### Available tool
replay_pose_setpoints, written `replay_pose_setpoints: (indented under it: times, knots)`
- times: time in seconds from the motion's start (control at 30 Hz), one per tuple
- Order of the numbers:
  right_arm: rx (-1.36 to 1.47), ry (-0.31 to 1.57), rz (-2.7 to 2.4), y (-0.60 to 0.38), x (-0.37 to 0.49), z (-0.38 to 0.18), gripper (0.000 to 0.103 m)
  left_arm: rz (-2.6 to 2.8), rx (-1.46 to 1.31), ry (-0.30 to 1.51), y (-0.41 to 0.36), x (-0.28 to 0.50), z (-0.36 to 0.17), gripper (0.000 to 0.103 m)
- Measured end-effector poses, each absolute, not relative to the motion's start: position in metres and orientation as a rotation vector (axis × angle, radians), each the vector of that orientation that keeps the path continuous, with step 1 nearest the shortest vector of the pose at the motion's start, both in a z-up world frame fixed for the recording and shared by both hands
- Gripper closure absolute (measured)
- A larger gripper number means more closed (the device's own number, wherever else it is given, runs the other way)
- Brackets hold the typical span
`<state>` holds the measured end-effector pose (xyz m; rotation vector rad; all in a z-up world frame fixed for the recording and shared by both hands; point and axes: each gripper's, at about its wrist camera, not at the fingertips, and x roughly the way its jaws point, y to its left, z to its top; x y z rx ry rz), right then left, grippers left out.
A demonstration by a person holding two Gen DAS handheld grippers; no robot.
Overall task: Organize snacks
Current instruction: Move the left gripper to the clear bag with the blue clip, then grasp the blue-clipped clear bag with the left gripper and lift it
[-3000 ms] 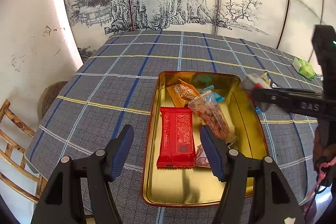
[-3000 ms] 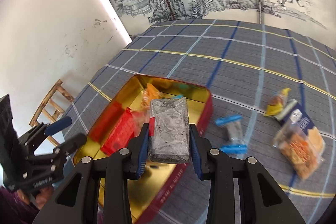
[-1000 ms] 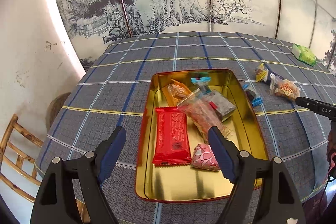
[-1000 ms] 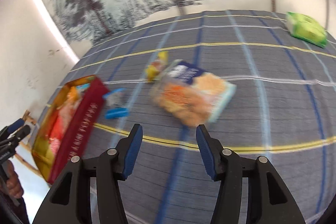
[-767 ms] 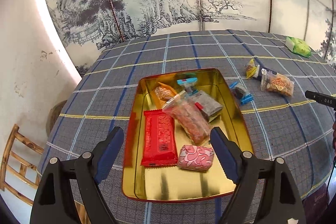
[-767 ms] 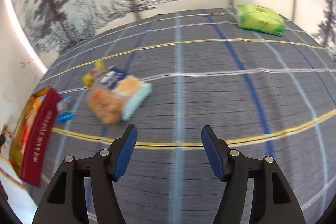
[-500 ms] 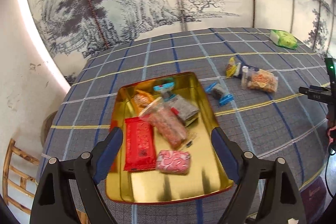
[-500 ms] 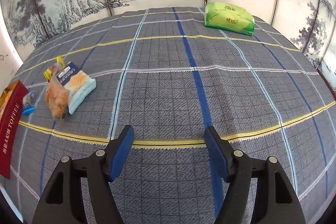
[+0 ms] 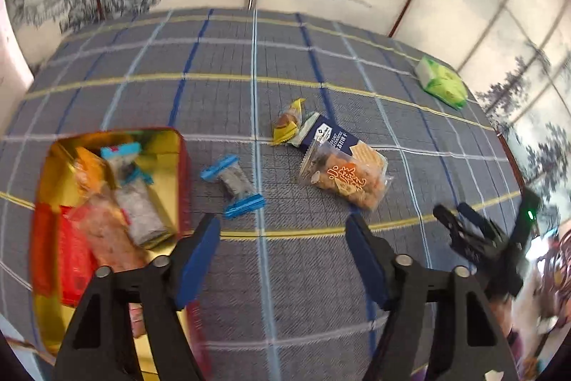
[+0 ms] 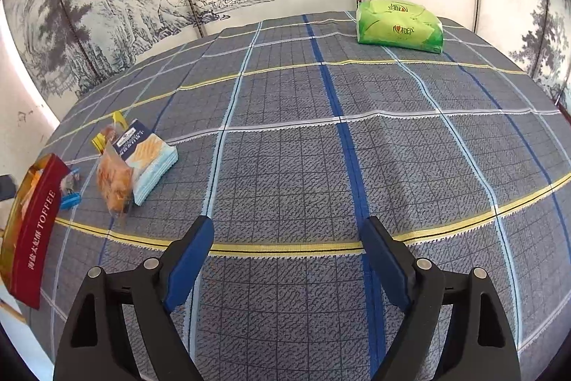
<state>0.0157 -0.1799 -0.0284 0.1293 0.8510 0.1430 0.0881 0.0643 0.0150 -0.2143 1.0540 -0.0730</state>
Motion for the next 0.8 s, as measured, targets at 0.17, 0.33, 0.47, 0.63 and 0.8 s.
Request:
replay_pose_setpoints:
  times: [0.17, 0.33, 0.47, 0.63, 0.8]
  knots:
    - [0.185, 0.837, 0.184, -0.186, 0.012, -0.028, 0.017, 0.025, -0.266, 1.137, 0.059, 0.123, -0.013, 0.05]
    - [0.221, 0.828, 0.218, -0.189, 0.01, -0.028, 0.015, 0.126, -0.296, 1.176, 0.062, 0.142, -0.031, 0.05]
    - [0.233, 0.826, 0.239, -0.189, 0.01, -0.028, 0.015, 0.179, -0.298, 1.192, 0.063, 0.15, -0.041, 0.052]
    - [0.253, 0.822, 0.253, -0.192, 0.009, -0.028, 0.015, 0.221, -0.305, 1.235, 0.065, 0.16, -0.055, 0.053]
    - [0.263, 0.82, 0.26, -0.194, 0.009, -0.029, 0.014, 0.235, -0.281, 1.218, 0.064, 0.163, -0.054, 0.053]
